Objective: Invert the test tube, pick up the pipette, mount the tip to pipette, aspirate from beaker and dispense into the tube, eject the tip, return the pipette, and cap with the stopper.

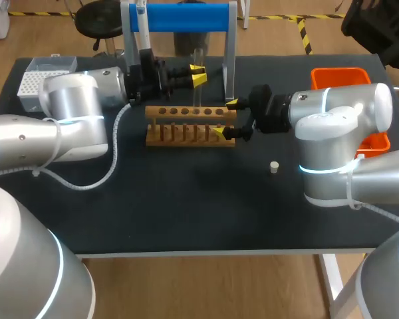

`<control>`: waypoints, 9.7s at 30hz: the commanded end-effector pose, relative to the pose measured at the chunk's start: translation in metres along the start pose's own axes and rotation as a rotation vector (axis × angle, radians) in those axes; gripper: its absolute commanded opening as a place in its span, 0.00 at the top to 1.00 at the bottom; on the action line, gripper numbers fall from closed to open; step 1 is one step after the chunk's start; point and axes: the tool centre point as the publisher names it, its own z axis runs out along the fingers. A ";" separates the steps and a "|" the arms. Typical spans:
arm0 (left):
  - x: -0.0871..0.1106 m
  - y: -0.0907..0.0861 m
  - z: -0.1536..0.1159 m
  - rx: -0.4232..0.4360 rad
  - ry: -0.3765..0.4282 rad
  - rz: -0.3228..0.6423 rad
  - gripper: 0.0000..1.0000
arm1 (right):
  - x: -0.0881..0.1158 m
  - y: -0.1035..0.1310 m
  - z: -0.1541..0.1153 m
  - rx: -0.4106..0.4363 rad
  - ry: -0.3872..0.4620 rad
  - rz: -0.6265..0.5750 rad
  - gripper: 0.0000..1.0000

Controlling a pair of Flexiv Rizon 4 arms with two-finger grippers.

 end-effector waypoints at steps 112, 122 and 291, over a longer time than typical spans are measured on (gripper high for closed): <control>0.006 0.064 -0.016 -0.239 -0.020 0.033 0.87 | 0.000 -0.001 0.000 -0.003 0.000 -0.001 0.00; 0.015 0.037 -0.027 -0.275 -0.042 0.024 0.00 | 0.000 -0.001 0.000 -0.003 0.000 -0.001 0.00; -0.156 0.048 -0.436 -0.548 -1.311 -0.210 0.00 | 0.000 -0.001 0.000 -0.003 0.000 -0.001 0.00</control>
